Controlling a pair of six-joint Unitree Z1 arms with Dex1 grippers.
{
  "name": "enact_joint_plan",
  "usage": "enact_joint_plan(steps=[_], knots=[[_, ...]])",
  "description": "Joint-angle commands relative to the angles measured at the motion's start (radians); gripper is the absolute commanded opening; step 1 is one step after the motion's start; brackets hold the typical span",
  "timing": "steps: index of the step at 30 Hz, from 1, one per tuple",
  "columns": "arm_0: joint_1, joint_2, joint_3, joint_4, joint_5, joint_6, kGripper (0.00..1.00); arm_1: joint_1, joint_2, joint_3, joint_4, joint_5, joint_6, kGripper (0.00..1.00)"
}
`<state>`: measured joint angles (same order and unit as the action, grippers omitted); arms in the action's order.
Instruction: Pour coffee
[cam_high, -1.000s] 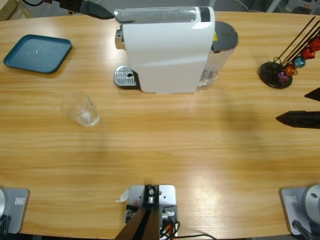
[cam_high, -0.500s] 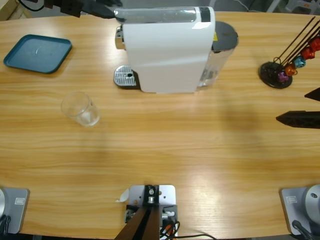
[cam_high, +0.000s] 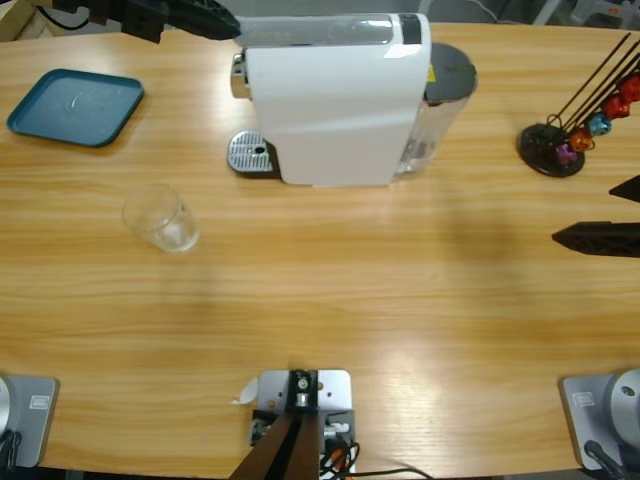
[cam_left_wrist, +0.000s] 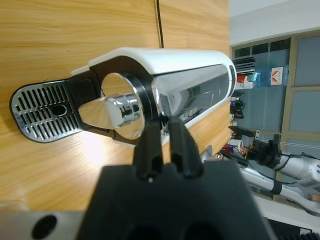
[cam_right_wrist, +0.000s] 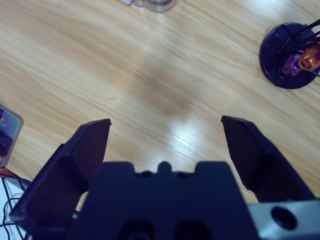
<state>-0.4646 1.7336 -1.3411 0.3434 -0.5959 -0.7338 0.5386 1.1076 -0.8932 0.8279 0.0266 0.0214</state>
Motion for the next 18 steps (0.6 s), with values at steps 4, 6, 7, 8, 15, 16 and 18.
enact_joint_plan(steps=[4,6,7,8,15,16,18], knots=[[-0.058,-0.030,-0.166,-0.007,-0.058,-0.063,0.000,0.006,0.017,0.005,0.013,-0.017,0.011,1.000],[-0.062,-0.037,-0.179,-0.007,-0.058,-0.070,0.000,0.006,0.014,0.007,0.012,-0.017,0.011,1.000],[-0.065,-0.040,-0.185,-0.007,-0.058,-0.072,0.000,0.006,0.015,0.006,0.012,-0.017,0.011,1.000],[-0.069,-0.043,-0.191,-0.010,-0.061,-0.072,0.000,0.006,0.017,0.005,0.013,-0.017,0.011,1.000],[-0.135,-0.138,-0.109,-0.075,0.022,0.177,0.987,0.004,-0.076,0.008,-0.050,-0.111,0.028,1.000],[-0.151,-0.178,-0.058,-0.074,0.113,0.237,0.988,0.000,-0.102,0.004,-0.093,-0.147,0.028,1.000],[-0.201,-0.261,0.047,-0.063,0.312,0.378,1.000,-0.043,-0.125,0.004,-0.159,-0.212,0.029,1.000]])
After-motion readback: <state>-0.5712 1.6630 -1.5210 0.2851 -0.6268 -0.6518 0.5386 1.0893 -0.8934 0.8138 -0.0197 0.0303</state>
